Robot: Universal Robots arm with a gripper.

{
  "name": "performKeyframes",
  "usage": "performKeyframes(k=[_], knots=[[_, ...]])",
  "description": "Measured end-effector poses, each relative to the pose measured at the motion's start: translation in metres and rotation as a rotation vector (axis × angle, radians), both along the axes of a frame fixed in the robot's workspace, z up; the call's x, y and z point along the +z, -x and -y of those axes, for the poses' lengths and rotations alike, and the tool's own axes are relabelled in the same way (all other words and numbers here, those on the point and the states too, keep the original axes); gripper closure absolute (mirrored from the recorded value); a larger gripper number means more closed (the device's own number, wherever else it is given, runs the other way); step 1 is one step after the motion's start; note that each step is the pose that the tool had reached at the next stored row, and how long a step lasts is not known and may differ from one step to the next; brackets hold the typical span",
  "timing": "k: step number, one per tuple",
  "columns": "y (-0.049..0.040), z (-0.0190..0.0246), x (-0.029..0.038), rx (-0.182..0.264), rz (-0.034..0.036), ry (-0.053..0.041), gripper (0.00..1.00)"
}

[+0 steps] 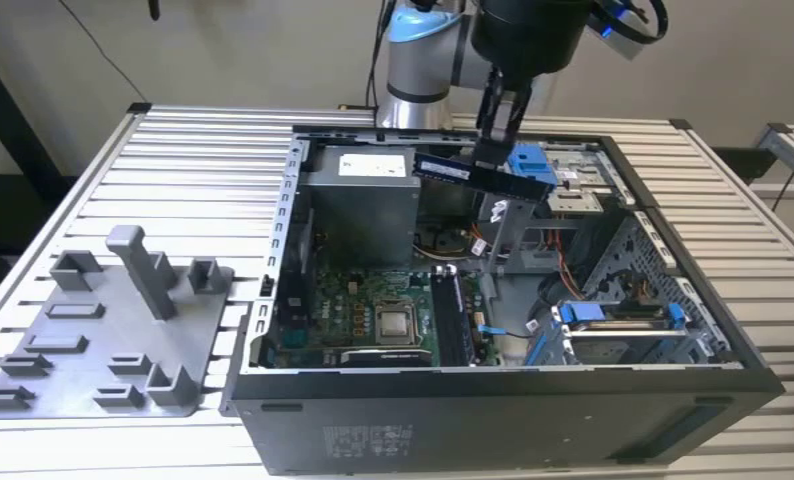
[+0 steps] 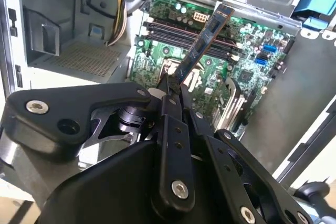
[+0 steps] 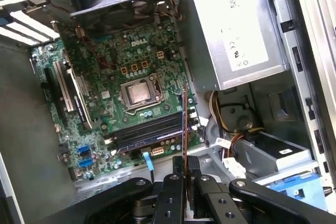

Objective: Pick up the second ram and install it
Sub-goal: 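Insert the second ram into the second slot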

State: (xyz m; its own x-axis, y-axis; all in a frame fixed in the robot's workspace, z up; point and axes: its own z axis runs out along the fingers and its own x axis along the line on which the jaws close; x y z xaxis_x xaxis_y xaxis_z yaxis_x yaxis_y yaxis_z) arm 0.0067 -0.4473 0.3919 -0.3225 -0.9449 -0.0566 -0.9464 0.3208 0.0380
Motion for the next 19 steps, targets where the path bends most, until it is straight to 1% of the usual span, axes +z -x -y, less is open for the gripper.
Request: performKeyframes(k=[19], knots=[[0.0000,0.0000,-0.0004,-0.174,0.0000,0.0000,0.86]])
